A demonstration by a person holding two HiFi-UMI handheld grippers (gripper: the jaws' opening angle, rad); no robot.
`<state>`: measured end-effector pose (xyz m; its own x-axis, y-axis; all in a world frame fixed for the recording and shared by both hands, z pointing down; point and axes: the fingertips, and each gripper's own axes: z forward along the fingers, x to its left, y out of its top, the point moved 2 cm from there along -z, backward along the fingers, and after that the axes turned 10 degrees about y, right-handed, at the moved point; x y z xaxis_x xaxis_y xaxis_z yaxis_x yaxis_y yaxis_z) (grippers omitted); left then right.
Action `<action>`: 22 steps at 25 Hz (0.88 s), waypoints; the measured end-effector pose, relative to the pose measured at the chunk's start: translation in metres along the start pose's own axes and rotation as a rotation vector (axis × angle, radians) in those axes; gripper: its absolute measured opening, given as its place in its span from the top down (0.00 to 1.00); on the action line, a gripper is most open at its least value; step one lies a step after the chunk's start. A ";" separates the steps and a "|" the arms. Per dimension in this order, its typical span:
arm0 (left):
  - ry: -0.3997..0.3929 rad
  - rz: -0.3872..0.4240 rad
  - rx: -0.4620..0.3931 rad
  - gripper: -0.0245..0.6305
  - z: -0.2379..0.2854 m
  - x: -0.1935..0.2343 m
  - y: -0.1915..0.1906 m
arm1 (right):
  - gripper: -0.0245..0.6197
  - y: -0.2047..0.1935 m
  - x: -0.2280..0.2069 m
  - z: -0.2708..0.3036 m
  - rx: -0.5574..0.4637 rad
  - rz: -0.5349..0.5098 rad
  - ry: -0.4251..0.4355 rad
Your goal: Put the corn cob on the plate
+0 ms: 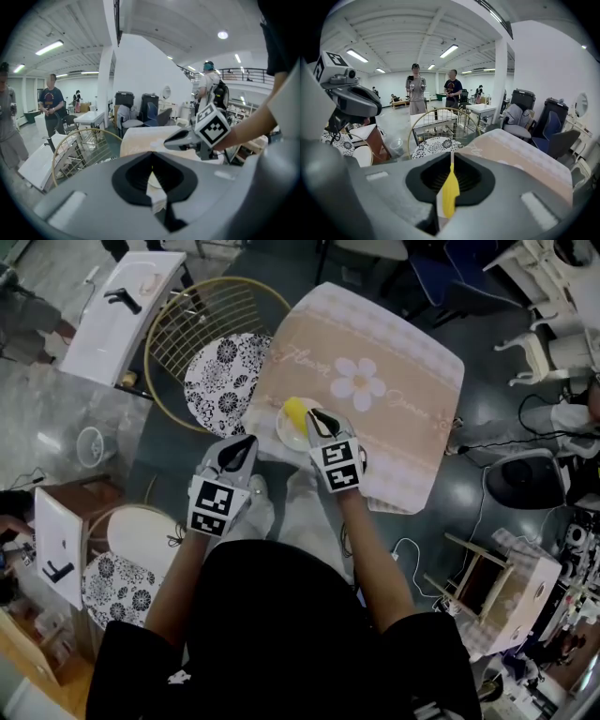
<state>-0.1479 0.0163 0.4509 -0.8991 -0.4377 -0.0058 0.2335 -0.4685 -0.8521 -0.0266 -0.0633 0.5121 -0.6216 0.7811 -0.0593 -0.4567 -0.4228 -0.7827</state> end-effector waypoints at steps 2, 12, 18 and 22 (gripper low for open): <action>-0.002 0.008 -0.006 0.96 -0.001 0.001 0.003 | 0.95 0.007 0.003 -0.008 -0.018 -0.012 -0.007; -0.033 0.058 -0.067 0.96 -0.005 -0.005 0.026 | 0.96 0.035 0.009 -0.049 -0.128 -0.008 -0.073; -0.056 0.065 -0.098 0.96 -0.006 -0.008 0.035 | 0.96 0.059 0.026 -0.072 -0.230 -0.007 -0.097; -0.081 0.065 -0.139 0.96 -0.007 -0.009 0.049 | 0.96 0.076 0.034 -0.088 -0.292 -0.020 -0.111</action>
<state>-0.1306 0.0027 0.4053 -0.8498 -0.5265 -0.0259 0.2319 -0.3292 -0.9153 -0.0264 -0.0287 0.3956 -0.6872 0.7263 0.0132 -0.2775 -0.2456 -0.9288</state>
